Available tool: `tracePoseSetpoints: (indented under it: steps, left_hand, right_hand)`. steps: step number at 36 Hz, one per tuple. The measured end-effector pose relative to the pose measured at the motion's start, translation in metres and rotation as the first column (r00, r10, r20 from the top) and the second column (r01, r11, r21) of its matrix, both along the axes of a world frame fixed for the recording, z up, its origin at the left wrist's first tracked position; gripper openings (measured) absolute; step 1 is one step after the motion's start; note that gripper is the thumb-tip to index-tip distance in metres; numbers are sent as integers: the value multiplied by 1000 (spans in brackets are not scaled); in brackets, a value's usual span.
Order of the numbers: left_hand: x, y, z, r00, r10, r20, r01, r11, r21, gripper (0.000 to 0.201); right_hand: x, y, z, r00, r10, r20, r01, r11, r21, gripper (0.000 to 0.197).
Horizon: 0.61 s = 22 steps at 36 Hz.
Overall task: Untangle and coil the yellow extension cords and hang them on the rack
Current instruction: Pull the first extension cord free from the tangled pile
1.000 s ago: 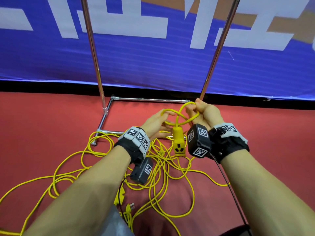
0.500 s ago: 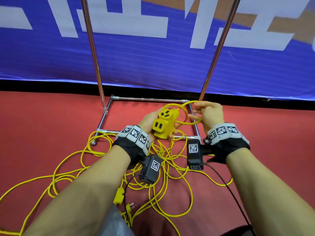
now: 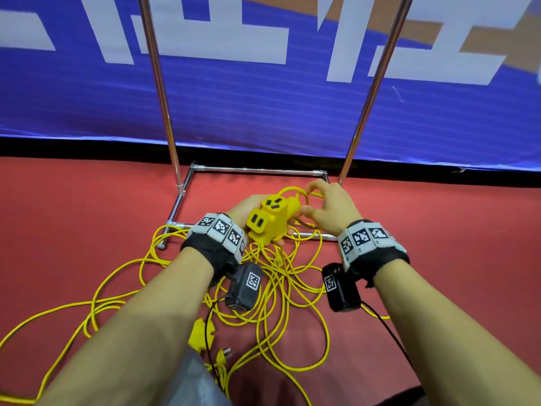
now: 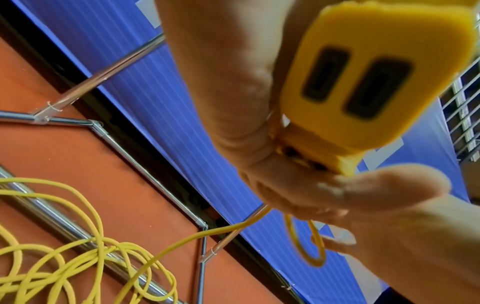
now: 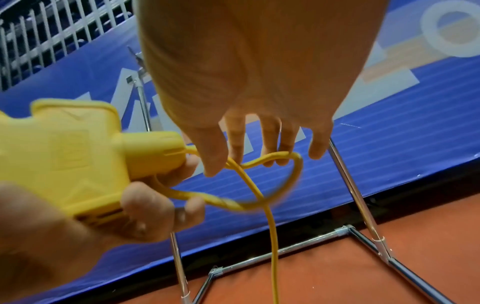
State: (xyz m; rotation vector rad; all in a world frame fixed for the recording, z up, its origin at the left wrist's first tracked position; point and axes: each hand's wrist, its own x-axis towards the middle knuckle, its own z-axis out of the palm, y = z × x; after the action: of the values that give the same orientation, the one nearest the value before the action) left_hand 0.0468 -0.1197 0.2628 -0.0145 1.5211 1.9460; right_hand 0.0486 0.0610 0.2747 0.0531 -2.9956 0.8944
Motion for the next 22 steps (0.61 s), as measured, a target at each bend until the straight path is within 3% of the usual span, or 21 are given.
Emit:
tracePoseSetpoints:
  steps: [3, 8, 11, 13, 15, 17, 20, 22]
  left_hand:
    - [-1, -1, -2, 999, 53, -4, -53, 998, -43, 41]
    - [-2, 1, -2, 992, 124, -1, -124, 990, -70, 28]
    - [-2, 1, -2, 990, 138, 38, -135, 988, -76, 30]
    - [-1, 0, -2, 985, 164, 60, -157, 982, -106, 38]
    - [0, -2, -2, 979, 198, 37, -191, 970, -153, 31]
    - [-3, -6, -6, 965, 251, -74, -262, 924, -278, 21]
    - [-8, -6, -12, 943, 284, -172, -330, 863, -383, 28]
    - [-6, -1, -9, 939, 286, -189, -339, 856, -391, 30]
  right_hand:
    - [2, 1, 3, 999, 11, -48, -16, 996, -93, 15]
    - [7, -15, 3, 977, 100, -187, -130, 979, -157, 19]
    - [7, -22, 12, 990, 136, -30, -135, 893, -429, 10]
    - [4, -20, 14, 980, 173, 95, -84, 802, -591, 20]
    - [5, -20, 16, 958, 246, 145, -122, 811, -572, 29]
    - [10, -22, 18, 921, 339, 195, -195, 830, -523, 39]
    - [14, -31, 17, 883, 397, 250, -264, 861, -435, 75]
    - [14, -40, 14, 905, 377, 195, -314, 904, -289, 86]
